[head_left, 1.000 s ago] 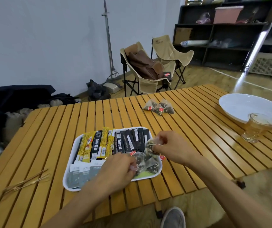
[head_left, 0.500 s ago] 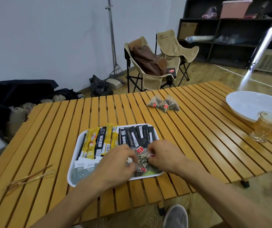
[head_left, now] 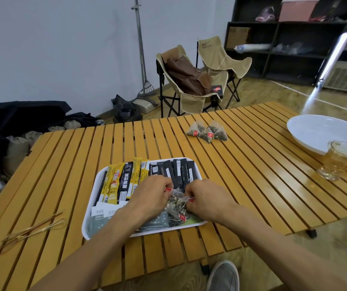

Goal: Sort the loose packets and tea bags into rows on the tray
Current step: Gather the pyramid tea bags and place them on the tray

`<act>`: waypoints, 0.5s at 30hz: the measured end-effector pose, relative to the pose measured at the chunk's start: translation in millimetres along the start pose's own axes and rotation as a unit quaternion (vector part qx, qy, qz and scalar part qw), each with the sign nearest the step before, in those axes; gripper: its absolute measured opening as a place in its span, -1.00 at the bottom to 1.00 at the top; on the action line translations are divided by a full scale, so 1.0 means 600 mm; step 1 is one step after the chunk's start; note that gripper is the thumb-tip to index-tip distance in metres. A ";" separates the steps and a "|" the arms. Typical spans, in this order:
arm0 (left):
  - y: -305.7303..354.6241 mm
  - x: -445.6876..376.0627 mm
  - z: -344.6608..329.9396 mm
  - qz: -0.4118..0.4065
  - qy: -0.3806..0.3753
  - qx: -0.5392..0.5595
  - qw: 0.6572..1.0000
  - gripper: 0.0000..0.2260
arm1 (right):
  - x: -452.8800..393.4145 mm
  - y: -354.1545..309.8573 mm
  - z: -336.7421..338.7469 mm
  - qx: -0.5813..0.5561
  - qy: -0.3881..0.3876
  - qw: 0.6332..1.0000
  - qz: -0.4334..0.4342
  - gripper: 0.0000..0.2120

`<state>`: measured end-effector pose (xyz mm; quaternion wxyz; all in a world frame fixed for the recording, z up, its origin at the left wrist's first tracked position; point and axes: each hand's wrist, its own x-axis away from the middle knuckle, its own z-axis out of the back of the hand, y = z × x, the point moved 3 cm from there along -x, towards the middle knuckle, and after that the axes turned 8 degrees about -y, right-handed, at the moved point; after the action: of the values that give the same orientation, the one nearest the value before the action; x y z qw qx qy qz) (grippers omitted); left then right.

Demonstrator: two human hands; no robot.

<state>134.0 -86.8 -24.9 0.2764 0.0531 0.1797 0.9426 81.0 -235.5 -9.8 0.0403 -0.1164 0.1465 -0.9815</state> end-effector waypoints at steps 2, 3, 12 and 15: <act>0.000 0.001 0.000 0.000 0.013 0.012 1.000 -0.88 | -0.002 -0.001 0.000 0.002 0.016 1.000 0.002 -0.92; 0.002 0.003 0.001 -0.003 0.023 0.018 1.000 -0.92 | -0.001 0.000 0.001 0.002 0.022 1.000 0.005 -0.91; 0.035 0.058 0.033 -0.098 -0.048 0.079 0.991 -0.88 | 0.031 0.044 0.031 -0.058 -0.020 0.998 0.010 -0.86; 0.041 0.066 0.021 -0.095 -0.093 -0.005 0.991 -0.90 | 0.036 0.042 0.025 -0.038 -0.049 0.998 0.002 -0.87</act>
<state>91.1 -80.7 -4.0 0.3810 0.1221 0.1525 0.9037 64.7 -266.3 1.1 0.0454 -0.1652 0.1817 -0.9683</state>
